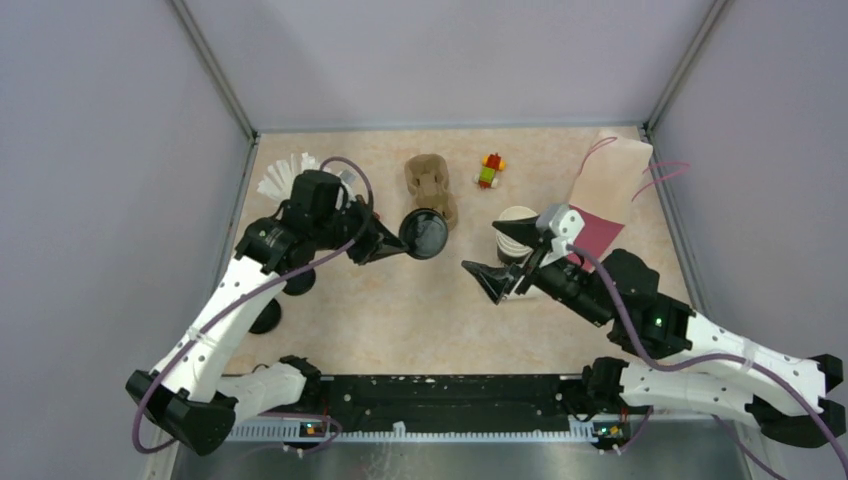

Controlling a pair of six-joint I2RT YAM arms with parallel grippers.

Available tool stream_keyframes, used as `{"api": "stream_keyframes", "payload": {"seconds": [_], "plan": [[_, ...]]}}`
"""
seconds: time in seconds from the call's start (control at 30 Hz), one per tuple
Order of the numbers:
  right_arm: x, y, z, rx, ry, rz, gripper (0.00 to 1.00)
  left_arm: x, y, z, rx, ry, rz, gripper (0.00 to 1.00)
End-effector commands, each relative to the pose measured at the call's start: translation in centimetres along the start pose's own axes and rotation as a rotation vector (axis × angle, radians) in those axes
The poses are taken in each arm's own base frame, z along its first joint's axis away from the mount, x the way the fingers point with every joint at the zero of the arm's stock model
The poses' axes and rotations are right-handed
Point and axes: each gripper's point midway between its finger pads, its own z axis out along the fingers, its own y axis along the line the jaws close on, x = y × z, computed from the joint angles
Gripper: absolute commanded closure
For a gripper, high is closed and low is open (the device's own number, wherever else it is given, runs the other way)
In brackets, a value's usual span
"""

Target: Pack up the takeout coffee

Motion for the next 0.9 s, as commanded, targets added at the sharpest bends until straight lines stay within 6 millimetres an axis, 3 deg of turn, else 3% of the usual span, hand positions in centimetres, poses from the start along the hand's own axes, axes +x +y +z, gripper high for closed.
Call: {"api": "stream_keyframes", "payload": {"seconds": [0.0, 0.17, 0.3, 0.37, 0.5, 0.67, 0.87], "plan": [[2.3, -2.7, -1.9, 0.213, 0.106, 0.236, 0.17, -3.3, 5.4, -1.3, -0.144, -0.133, -0.034, 1.00], [8.0, -5.4, -3.3, 0.468, 0.389, 0.279, 0.20, -3.7, 10.1, -1.8, -0.287, -0.167, -0.013, 1.00], [13.1, -8.4, -4.2, 0.589, 0.615, 0.365, 0.29, -2.8, 11.6, -1.7, -0.320, -0.134, 0.024, 1.00], [14.3, -9.1, -4.4, 0.570, 0.628, 0.444, 0.33, -2.5, 12.1, -1.8, -0.330, -0.122, 0.041, 1.00], [17.8, -11.3, -7.1, 0.684, 0.692, 0.553, 0.30, -2.0, 12.1, -2.1, -0.321, -0.108, 0.066, 1.00], [20.4, -11.9, -9.3, 0.767, 0.716, 0.574, 0.26, -1.3, 11.9, -2.1, -0.288, -0.081, 0.086, 1.00], [22.7, -10.4, -10.7, 0.796, 0.712, 0.703, 0.22, -0.8, 12.2, -2.1, -0.284, -0.055, 0.111, 1.00]]}}
